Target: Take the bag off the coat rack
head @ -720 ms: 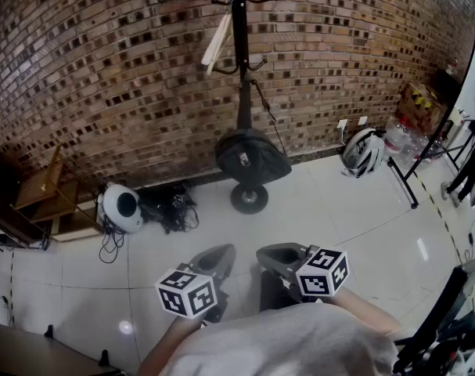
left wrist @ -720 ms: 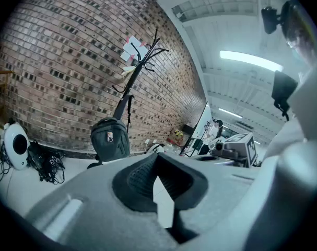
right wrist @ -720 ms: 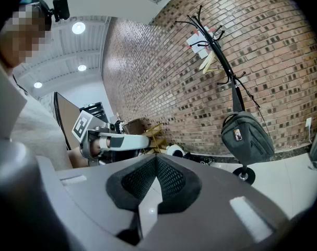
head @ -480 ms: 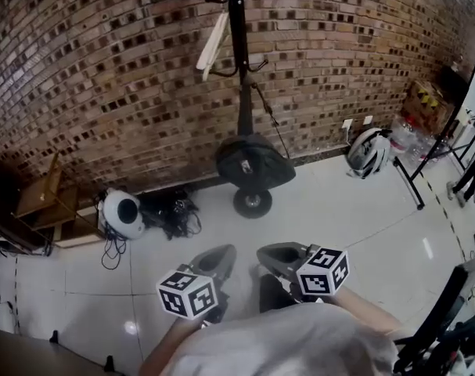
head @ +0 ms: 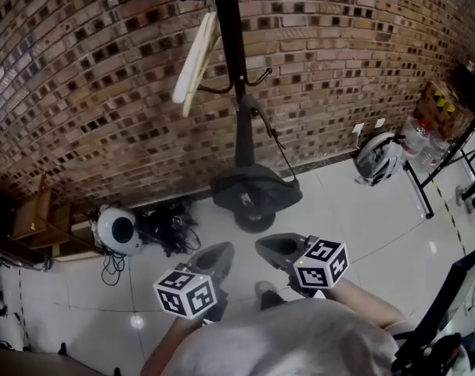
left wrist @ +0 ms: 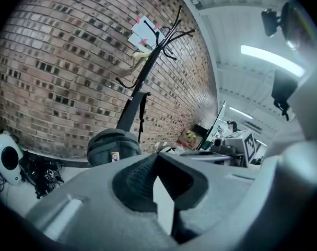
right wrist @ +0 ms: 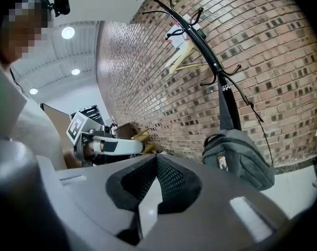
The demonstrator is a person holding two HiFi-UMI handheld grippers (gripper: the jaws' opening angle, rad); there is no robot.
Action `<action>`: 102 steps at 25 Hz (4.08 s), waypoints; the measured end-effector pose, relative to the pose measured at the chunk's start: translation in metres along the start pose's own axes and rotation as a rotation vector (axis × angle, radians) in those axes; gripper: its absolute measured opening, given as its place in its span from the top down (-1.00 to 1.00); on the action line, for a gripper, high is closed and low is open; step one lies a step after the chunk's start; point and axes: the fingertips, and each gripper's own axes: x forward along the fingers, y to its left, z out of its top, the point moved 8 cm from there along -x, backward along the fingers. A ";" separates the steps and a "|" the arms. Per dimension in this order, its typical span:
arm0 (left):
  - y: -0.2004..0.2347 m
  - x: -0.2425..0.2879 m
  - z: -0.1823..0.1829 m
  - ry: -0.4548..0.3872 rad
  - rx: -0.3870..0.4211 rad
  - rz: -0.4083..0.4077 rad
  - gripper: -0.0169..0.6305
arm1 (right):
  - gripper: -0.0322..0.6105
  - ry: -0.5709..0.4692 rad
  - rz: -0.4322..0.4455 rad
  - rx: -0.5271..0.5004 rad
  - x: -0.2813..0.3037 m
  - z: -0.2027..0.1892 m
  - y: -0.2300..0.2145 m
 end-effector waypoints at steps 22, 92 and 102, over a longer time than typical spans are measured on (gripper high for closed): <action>0.098 0.103 0.095 -0.031 -0.040 0.074 0.95 | 0.69 0.008 -0.069 -0.143 0.079 0.123 -0.148; -0.100 -0.209 -0.141 -0.063 -0.024 -0.010 0.95 | 0.84 -0.067 -0.353 -0.001 -0.119 -0.080 0.197; -0.154 -0.202 -0.142 -0.047 0.026 -0.064 0.95 | 0.84 -0.076 -0.282 -0.006 -0.168 -0.095 0.238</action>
